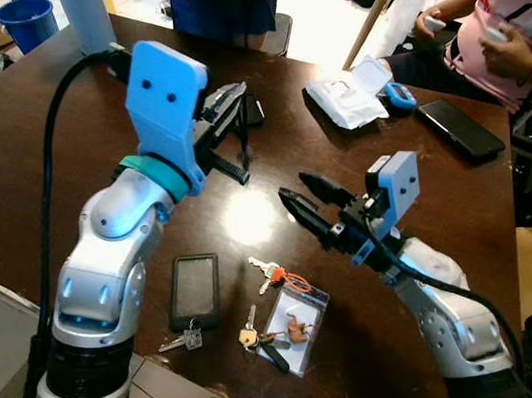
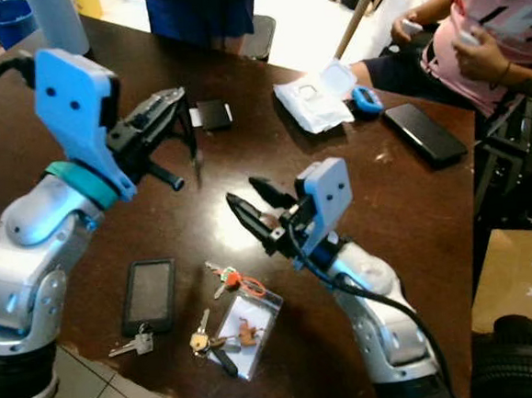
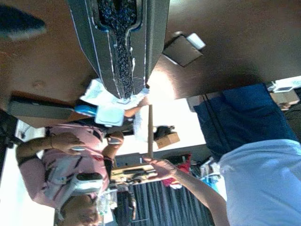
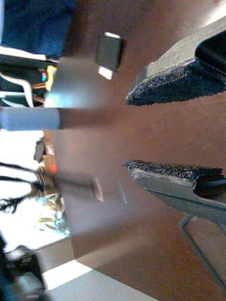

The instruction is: Hang keys on a hook

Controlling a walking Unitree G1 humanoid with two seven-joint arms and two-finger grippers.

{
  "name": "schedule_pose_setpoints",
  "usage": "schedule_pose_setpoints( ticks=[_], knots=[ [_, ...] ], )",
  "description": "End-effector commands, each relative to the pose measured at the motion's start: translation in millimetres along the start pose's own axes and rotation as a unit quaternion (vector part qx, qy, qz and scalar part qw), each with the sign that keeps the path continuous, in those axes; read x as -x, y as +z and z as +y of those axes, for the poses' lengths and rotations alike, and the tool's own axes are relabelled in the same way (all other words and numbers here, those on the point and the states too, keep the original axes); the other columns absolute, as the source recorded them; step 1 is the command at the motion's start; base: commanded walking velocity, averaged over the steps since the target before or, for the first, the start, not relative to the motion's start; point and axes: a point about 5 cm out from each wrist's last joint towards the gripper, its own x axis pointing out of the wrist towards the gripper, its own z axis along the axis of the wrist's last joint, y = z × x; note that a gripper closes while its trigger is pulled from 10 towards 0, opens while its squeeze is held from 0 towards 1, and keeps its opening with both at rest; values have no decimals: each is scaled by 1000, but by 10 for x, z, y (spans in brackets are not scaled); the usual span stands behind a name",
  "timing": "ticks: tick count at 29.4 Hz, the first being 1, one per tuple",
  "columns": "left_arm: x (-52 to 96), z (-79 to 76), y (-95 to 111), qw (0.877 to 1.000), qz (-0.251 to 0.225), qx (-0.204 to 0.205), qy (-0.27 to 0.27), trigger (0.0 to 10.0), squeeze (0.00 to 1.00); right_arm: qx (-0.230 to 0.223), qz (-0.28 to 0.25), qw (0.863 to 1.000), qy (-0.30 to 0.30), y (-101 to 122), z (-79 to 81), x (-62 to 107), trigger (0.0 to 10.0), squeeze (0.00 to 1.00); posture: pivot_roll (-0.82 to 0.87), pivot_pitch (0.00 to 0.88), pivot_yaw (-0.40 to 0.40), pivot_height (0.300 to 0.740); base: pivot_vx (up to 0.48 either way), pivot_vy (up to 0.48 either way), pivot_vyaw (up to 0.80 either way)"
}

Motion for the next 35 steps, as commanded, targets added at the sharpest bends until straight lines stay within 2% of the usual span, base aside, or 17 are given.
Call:
schedule_pose_setpoints(
  ticks=[1, 7, 15, 35],
  knots=[
    [24, -25, -80, 1000, 14, 0, 9, 10000, 0, 6, -4, 1000, -12, 4, -32, 17, 10000, 0, -21, 37, 47, 740, 0, 0, 0],
    [70, 76, -271, 997, 51, -4, 49, 10000, 0, 13, -15, 999, -31, 42, -79, 4, 10000, 0, -24, 31, 51, 740, 0, 0, 0],
    [95, 226, -281, 994, 53, -14, 91, 10000, 0, 25, -36, 998, -52, 118, -91, -27, 10000, 0, -16, 41, 59, 740, 0, 0, 0],
    [112, 223, -329, 993, 57, -27, 95, 10000, 0, 26, -43, 996, -70, 122, -93, -35, 10000, 0, -13, 66, 66, 740, 0, 0, 0]
  ],
)
